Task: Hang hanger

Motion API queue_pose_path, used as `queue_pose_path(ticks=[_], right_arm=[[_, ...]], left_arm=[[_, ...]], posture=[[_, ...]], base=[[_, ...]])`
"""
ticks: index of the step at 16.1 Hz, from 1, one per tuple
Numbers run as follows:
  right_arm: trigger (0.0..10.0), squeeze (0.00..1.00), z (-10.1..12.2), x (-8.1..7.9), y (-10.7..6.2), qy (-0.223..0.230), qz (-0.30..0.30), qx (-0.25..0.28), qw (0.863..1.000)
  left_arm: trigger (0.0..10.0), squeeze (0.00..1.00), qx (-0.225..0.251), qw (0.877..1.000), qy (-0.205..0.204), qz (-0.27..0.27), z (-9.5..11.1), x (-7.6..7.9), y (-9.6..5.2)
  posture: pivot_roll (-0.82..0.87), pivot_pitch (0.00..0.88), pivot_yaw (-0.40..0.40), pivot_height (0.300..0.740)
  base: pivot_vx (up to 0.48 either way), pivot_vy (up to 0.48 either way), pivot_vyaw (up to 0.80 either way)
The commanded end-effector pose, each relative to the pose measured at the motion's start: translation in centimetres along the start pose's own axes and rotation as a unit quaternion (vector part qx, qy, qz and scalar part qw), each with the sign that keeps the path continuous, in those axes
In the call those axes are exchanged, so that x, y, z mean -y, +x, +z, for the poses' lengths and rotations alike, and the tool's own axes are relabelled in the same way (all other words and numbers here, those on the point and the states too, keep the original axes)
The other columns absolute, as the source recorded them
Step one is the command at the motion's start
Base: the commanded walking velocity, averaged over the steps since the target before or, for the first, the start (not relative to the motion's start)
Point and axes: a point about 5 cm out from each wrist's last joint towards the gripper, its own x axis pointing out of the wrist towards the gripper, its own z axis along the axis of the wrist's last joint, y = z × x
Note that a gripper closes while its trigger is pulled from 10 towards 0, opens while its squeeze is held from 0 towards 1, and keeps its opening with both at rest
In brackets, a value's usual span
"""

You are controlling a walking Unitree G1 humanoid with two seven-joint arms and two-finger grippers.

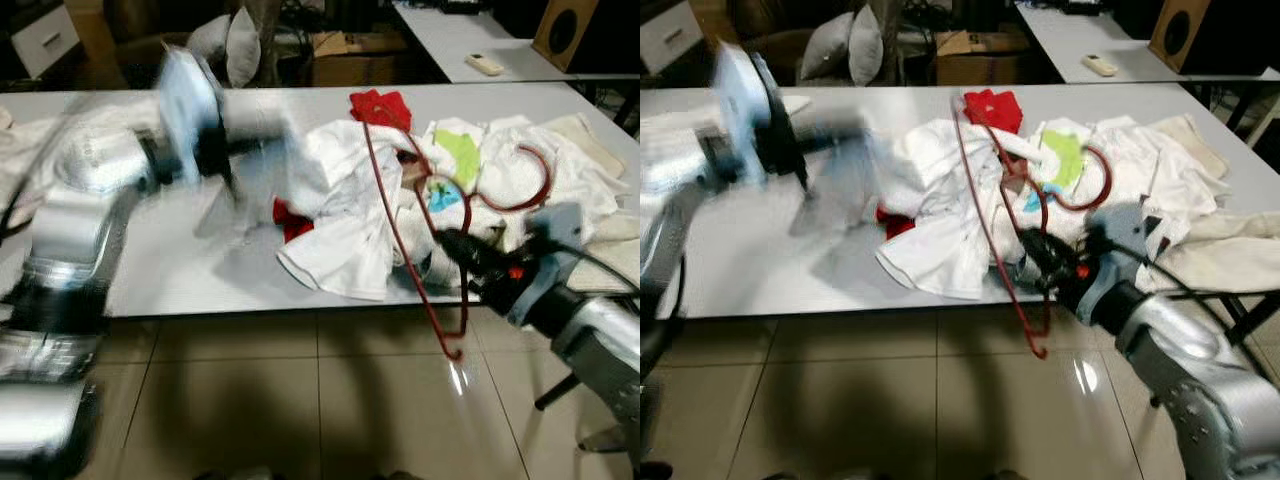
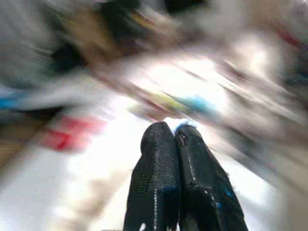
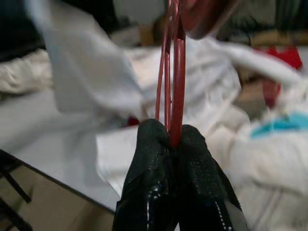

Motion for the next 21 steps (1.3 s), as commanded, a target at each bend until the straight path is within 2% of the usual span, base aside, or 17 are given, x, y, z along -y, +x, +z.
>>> queue_pose_path(ticks=[1,2,3,4,5,7,8,10,11,12,13,14,15,16,18,20,21], right_arm=[[10.0,0.00,1.0,-0.3,-0.4,-0.007,0.015,0.025,1.000],[10.0,0.00,0.8,0.0,-0.9,-0.011,0.013,0.019,1.000],[10.0,0.00,0.7,0.0,-1.0,-0.012,0.013,0.017,1.000],[10.0,0.00,0.4,0.2,-1.0,-0.009,0.009,0.009,1.000],[10.0,0.00,0.2,0.1,-1.1,-0.008,0.014,0.002,1.000],[10.0,0.00,-0.7,0.0,-1.1,-0.019,0.033,-0.042,0.998],[10.0,0.00,-1.2,0.4,-0.8,-0.029,0.018,-0.059,0.998],[10.0,0.00,-1.1,0.7,-0.5,-0.027,0.006,-0.051,0.998],[10.0,0.00,-0.9,0.8,-0.4,-0.024,-0.007,-0.043,0.999],[10.0,0.00,-0.9,1.1,-0.3,-0.025,-0.027,-0.035,0.999],[10.0,0.00,-0.9,1.5,-0.2,-0.021,-0.053,-0.025,0.998],[10.0,0.00,-0.9,1.7,-0.1,-0.014,-0.071,-0.015,0.997],[10.0,0.00,-0.9,1.7,0.2,-0.007,-0.078,-0.006,0.997],[10.0,0.00,-0.9,1.5,0.4,-0.001,-0.080,0.002,0.997],[10.0,0.00,-1.1,0.9,1.0,0.004,-0.076,0.003,0.997],[10.0,0.00,-1.3,0.6,1.1,0.006,-0.077,0.004,0.997],[10.0,0.00,-1.4,0.5,1.0,0.007,-0.080,0.004,0.997]], left_arm=[[0.0,0.00,-0.033,0.996,-0.021,-0.081,-0.3,1.9,-0.2],[0.0,0.00,-0.123,0.986,-0.039,-0.105,-2.6,3.5,-1.4],[0.0,0.00,-0.136,0.985,-0.039,-0.100,-3.0,3.6,-1.6],[0.0,0.00,-0.168,0.982,-0.029,-0.075,-4.5,3.7,-1.7],[0.0,0.00,-0.185,0.980,-0.018,-0.071,-5.1,3.8,-1.8],[0.0,0.00,-0.184,0.981,-0.005,-0.063,-5.4,4.6,-1.1],[0.0,0.00,-0.171,0.984,-0.023,-0.052,-6.0,5.3,-0.4],[0.0,0.00,-0.151,0.988,-0.037,0.018,-7.2,4.9,0.2],[0.7,0.00,-0.128,0.988,-0.058,0.058,-7.3,4.4,0.2],[0.1,0.00,-0.089,0.991,-0.078,0.062,-6.6,4.5,0.1],[10.0,0.00,-0.056,0.993,-0.095,0.053,-5.7,4.9,0.0],[10.0,0.00,-0.039,0.992,-0.110,0.041,-5.3,5.3,-0.1],[10.0,0.52,-0.024,0.989,-0.139,0.039,-5.3,5.3,-0.4],[10.0,1.00,-0.005,0.984,-0.164,0.062,-5.4,4.8,-0.7],[10.0,1.00,0.037,0.978,-0.203,0.033,-4.7,4.7,-1.4],[10.0,1.00,0.043,0.973,-0.227,0.002,-4.2,5.0,-1.9],[10.0,1.00,-0.027,0.974,-0.222,-0.046,-5.1,5.9,-2.6]], posture=[[-0.02,0.000,0.048,0.740],[-0.02,0.000,0.047,0.740],[-0.02,0.000,0.047,0.740],[-0.01,0.000,0.036,0.740],[-0.01,0.000,0.033,0.740],[0.00,0.000,0.031,0.740],[0.00,0.000,0.030,0.740],[0.00,0.000,0.032,0.740],[0.00,0.000,0.034,0.740],[0.00,0.000,0.037,0.740],[0.01,0.000,0.038,0.740],[0.01,0.001,0.042,0.740],[0.01,0.002,0.046,0.740],[0.01,0.004,0.049,0.740],[0.01,0.003,0.060,0.740],[0.01,0.001,0.070,0.740],[0.01,0.000,0.076,0.740]], base=[[0.000,0.000,0.00],[0.000,0.000,0.00],[0.000,0.000,0.00],[0.000,0.000,0.00],[0.000,0.000,0.00],[0.000,0.000,0.00],[0.000,0.000,0.00],[0.000,0.000,0.00],[0.000,0.000,0.00],[0.000,0.000,0.00],[0.000,0.000,0.00],[0.000,0.000,0.00],[0.000,0.000,0.00],[0.000,0.000,0.00],[0.000,0.000,0.00],[0.000,0.000,0.00],[0.000,0.000,0.00]])
